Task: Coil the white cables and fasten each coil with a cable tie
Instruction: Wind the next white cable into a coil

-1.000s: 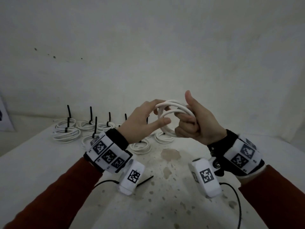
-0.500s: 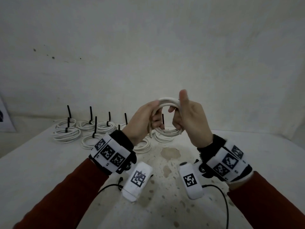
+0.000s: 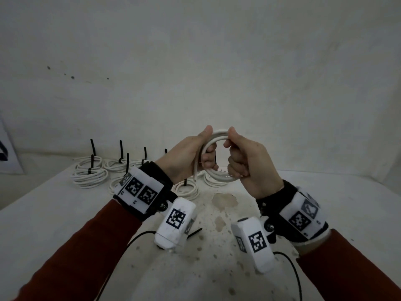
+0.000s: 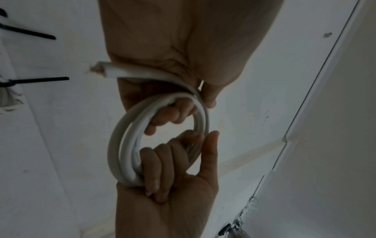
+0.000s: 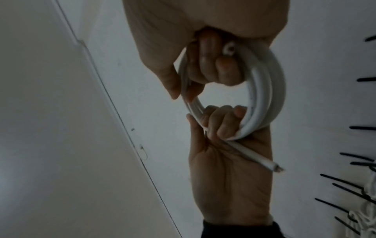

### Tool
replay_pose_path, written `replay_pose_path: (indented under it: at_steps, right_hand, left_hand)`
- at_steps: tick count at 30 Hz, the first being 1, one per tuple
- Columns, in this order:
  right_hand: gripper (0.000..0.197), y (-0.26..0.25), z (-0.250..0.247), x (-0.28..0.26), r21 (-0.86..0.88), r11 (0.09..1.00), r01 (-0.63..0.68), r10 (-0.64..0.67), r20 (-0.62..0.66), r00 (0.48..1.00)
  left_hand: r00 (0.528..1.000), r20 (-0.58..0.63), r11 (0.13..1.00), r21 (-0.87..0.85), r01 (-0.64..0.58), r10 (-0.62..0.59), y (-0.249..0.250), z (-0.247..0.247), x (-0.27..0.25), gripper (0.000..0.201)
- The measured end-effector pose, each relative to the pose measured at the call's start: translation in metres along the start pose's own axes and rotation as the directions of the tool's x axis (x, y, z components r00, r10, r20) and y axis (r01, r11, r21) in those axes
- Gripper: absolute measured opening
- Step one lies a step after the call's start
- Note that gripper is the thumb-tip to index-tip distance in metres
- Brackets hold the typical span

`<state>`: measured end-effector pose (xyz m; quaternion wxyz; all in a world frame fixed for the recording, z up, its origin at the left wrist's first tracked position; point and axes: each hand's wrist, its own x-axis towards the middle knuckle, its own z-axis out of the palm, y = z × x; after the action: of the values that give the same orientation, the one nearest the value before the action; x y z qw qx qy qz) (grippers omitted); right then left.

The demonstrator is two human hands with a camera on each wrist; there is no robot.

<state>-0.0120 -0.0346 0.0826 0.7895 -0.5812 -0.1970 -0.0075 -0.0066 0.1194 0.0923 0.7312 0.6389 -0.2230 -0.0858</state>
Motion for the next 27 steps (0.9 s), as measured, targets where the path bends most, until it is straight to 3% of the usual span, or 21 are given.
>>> replay_pose_path:
  at_steps: [4, 10, 13, 16, 19, 22, 24, 27]
  right_hand:
    - [0.041, 0.001, 0.0, 0.004, -0.031, 0.996, -0.087, 0.082, -0.134, 0.988]
    - [0.042, 0.019, 0.01, 0.008, 0.102, 0.993, -0.057, 0.083, -0.266, 0.96]
    - [0.041, 0.027, 0.01, 0.009, 0.191, 0.981, -0.042, 0.086, -0.227, 0.97]
    - [0.035, 0.029, 0.007, 0.01, 0.259, 0.962, -0.083, 0.113, -0.102, 0.988]
    - [0.027, 0.026, 0.002, 0.012, 0.302, 0.942, -0.148, 0.154, 0.003, 0.988]
    - [0.036, 0.023, 0.004, 0.011, 0.237, 0.945, -0.226, 0.21, 0.092, 0.973]
    - [0.045, 0.025, 0.008, 0.012, 0.174, 0.964, -0.201, 0.192, 0.065, 0.979]
    - [0.047, 0.028, 0.015, 0.014, 0.151, 0.979, -0.135, 0.145, -0.057, 0.988]
  left_hand:
    - [0.999, 0.017, 1.0, 0.003, 0.029, -0.029, -0.007, 0.0, -0.004, 0.043]
    - [0.988, -0.098, 0.921, -0.383, 0.07, -0.116, -0.024, 0.008, -0.003, 0.043]
    - [0.983, -0.112, 0.886, -0.458, 0.078, -0.145, -0.028, 0.006, -0.008, 0.043]
    - [0.985, -0.13, 0.91, -0.412, 0.05, -0.113, -0.026, -0.001, -0.009, 0.041]
    - [0.98, -0.188, 0.969, -0.246, 0.022, -0.07, -0.024, -0.009, -0.01, 0.04]
    - [0.974, -0.228, 0.995, -0.097, -0.006, -0.016, -0.022, -0.015, -0.011, 0.039]
    - [0.978, -0.21, 0.997, -0.08, -0.009, -0.008, -0.022, -0.015, -0.012, 0.038]
    - [0.99, -0.136, 0.978, -0.208, -0.006, -0.023, -0.027, -0.017, -0.017, 0.036]
